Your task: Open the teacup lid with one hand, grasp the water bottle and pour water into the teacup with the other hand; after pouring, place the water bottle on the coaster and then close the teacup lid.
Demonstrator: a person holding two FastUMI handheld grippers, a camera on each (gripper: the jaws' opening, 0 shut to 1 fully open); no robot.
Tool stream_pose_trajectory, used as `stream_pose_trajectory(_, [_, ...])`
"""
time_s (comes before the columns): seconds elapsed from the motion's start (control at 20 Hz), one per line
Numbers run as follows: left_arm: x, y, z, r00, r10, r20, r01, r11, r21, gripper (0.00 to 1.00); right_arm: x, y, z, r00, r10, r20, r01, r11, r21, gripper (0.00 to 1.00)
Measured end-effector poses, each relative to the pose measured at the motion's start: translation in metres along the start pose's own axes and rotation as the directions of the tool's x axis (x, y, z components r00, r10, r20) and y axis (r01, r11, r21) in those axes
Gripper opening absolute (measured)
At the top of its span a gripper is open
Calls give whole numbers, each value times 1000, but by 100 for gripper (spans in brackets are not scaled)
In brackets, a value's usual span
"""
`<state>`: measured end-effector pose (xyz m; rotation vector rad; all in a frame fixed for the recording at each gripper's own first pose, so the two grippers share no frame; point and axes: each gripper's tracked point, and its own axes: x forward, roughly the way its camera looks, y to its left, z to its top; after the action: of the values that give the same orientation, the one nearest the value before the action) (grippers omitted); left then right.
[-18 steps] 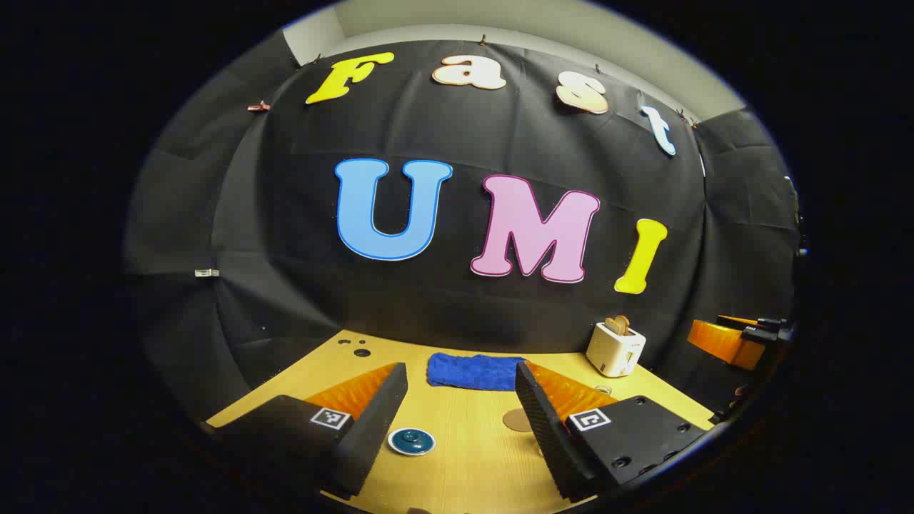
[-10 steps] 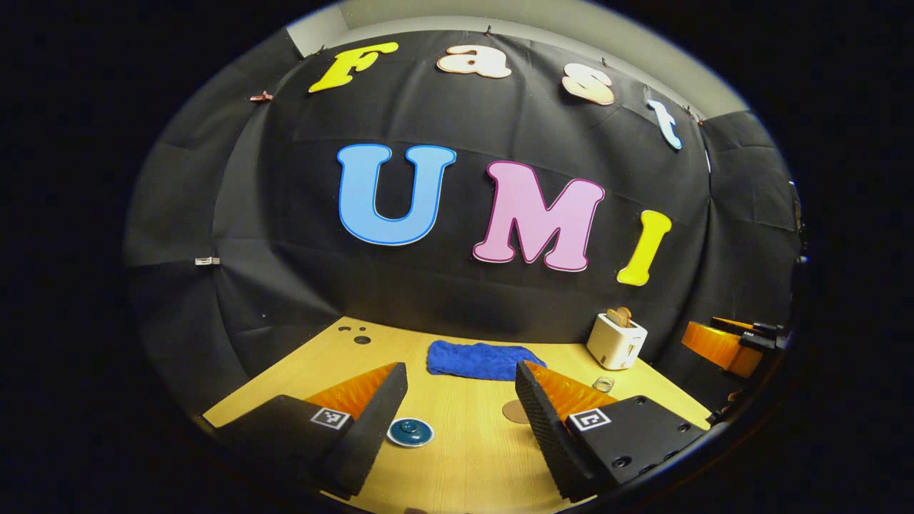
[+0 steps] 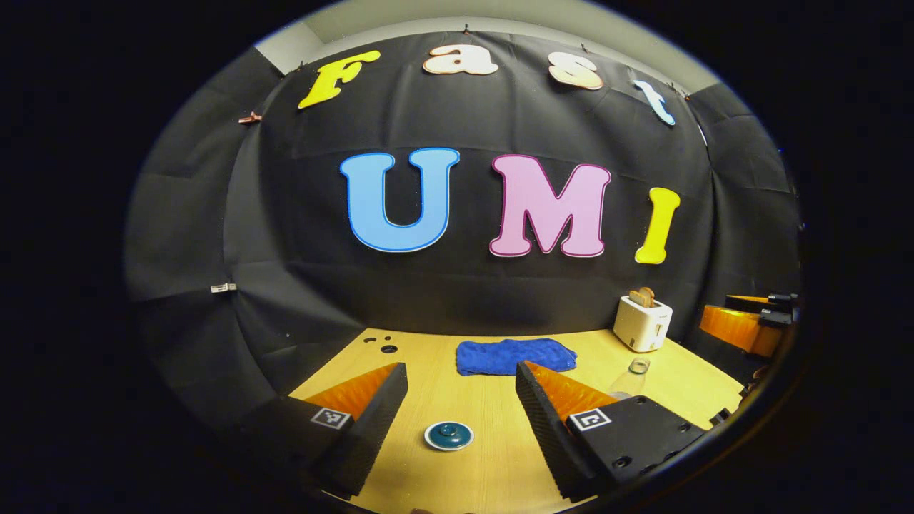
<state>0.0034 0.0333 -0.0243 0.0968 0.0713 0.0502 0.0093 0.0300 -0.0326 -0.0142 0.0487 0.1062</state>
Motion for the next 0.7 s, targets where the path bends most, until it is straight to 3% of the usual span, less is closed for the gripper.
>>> stream_pose_trajectory(0.3, [30, 5, -62, 993, -19, -117, 23, 999, 30, 95, 3, 12, -49, 995, 22, -97, -22, 1000, -2, 98])
stream_pose_trajectory(0.65, [92, 18, -140, 986, -5, -168, 19, 997, 81, 94, 27, 19, -114, 981, 23, -191, -22, 1000, 7, 98])
stream_pose_trajectory(0.7, [100, 17, -149, 984, -13, -178, 28, 996, 81, 87, 31, 20, -118, 981, 24, -191, -24, 1000, 4, 98])
